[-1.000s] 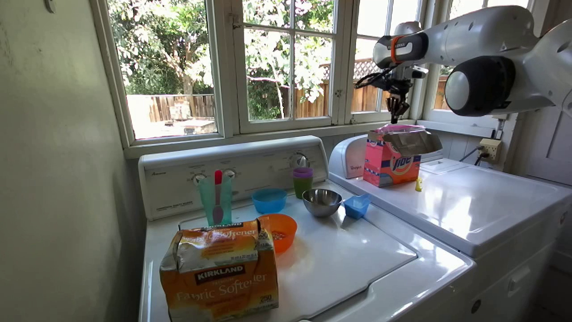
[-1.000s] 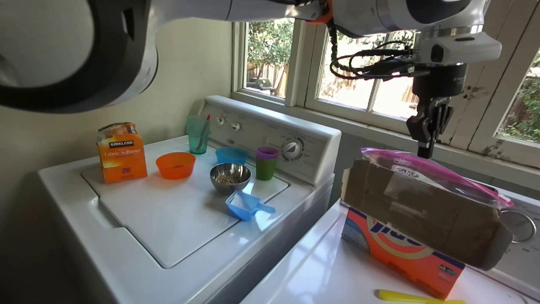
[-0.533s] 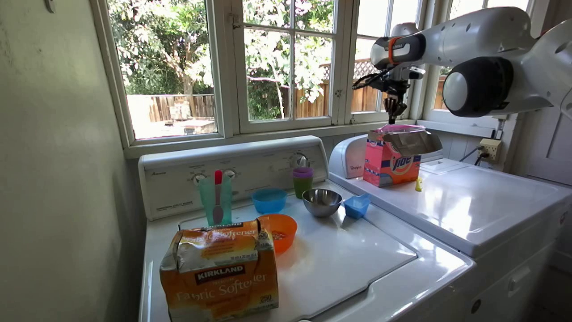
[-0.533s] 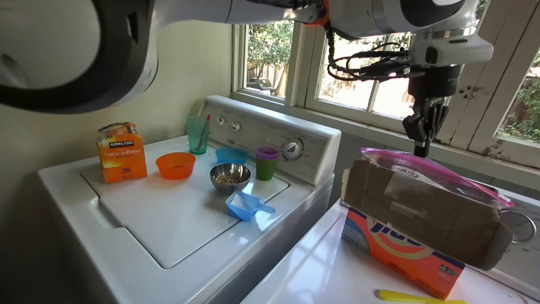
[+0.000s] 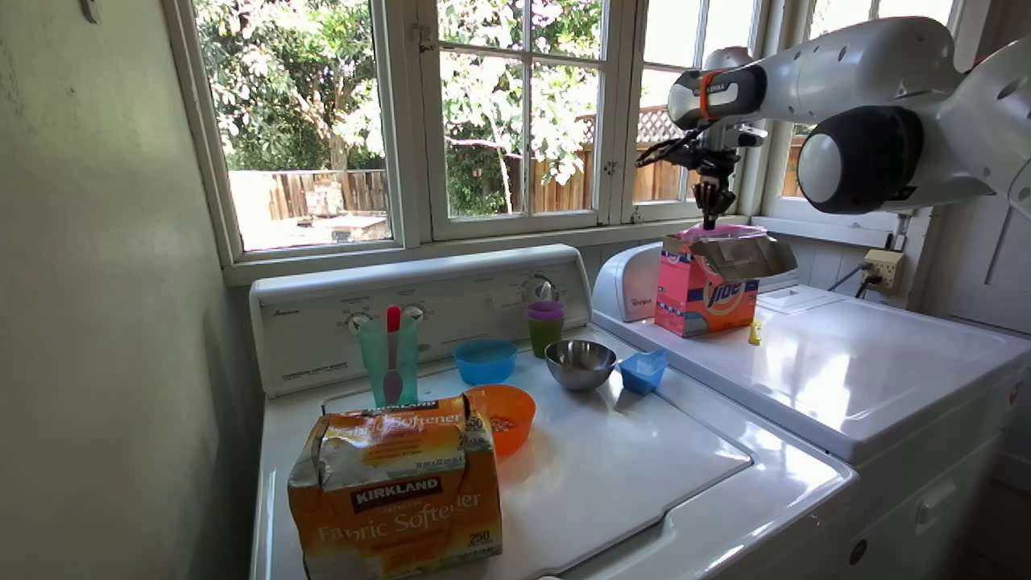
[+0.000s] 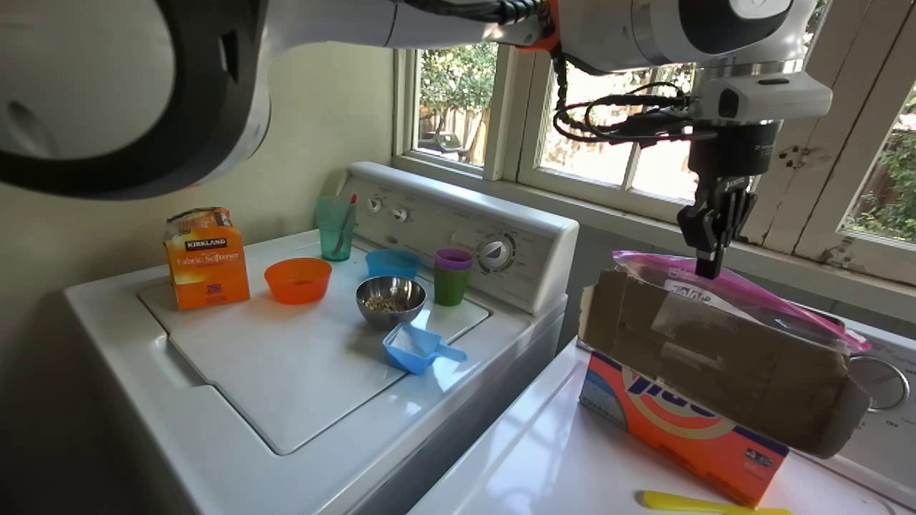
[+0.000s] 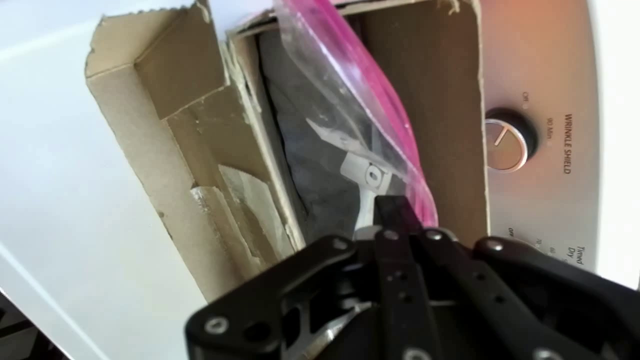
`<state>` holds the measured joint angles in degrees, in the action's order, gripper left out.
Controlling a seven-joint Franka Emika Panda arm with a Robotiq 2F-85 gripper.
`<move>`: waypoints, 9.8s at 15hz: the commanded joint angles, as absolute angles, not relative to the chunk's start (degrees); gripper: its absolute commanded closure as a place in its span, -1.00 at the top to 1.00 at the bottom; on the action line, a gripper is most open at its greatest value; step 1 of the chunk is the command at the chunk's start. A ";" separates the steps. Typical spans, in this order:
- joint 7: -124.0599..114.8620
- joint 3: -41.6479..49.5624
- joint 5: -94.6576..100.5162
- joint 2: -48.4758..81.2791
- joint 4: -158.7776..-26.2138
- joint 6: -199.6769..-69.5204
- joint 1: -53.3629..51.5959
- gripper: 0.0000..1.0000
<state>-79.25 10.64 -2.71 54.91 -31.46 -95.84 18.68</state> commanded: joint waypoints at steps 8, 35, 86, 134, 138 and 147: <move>-80.38 10.70 -2.71 54.65 -27.67 -96.23 18.43 -1.00; -74.73 9.76 -0.87 58.03 -26.03 -96.55 18.50 -1.00; -80.18 9.99 0.51 59.18 -25.86 -89.32 18.13 0.36; -77.08 9.16 -0.44 59.08 -25.48 -94.45 18.58 -1.00; -76.94 8.35 -0.95 57.22 -26.77 -94.31 18.50 -1.00; -73.99 9.55 1.18 61.00 -24.84 -98.11 18.04 -1.00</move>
<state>-75.49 9.07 0.19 59.35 -26.06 -95.56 18.27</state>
